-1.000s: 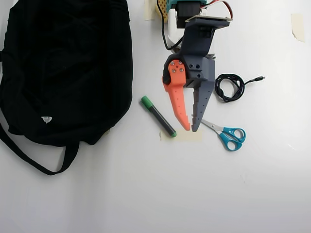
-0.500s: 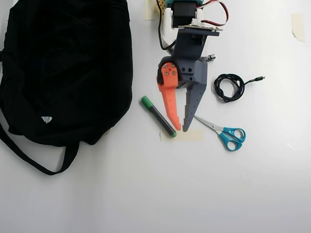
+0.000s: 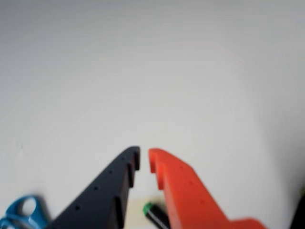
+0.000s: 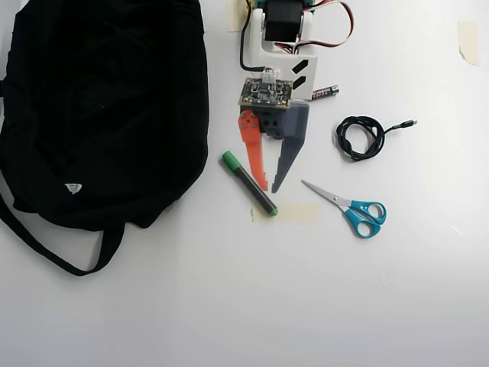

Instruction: Put the green marker into the black bag

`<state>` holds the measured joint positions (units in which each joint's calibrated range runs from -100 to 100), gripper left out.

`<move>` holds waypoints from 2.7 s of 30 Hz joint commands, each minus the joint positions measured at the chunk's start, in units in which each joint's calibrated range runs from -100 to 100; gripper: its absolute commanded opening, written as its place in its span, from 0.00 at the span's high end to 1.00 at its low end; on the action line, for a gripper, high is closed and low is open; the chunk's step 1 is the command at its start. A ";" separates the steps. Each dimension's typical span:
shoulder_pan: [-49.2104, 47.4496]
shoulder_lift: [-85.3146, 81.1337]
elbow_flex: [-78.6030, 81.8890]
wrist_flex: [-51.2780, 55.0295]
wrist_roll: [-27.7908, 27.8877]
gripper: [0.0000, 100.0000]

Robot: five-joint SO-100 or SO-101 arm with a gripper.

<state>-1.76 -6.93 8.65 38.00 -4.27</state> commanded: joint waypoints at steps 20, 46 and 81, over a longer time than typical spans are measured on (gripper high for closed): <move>0.19 -1.78 -8.74 32.89 -0.18 0.98; 0.04 -1.78 -8.38 33.58 -0.13 0.98; 1.69 -0.62 -8.11 31.17 0.13 0.98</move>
<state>-0.73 -6.93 2.44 70.72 -4.32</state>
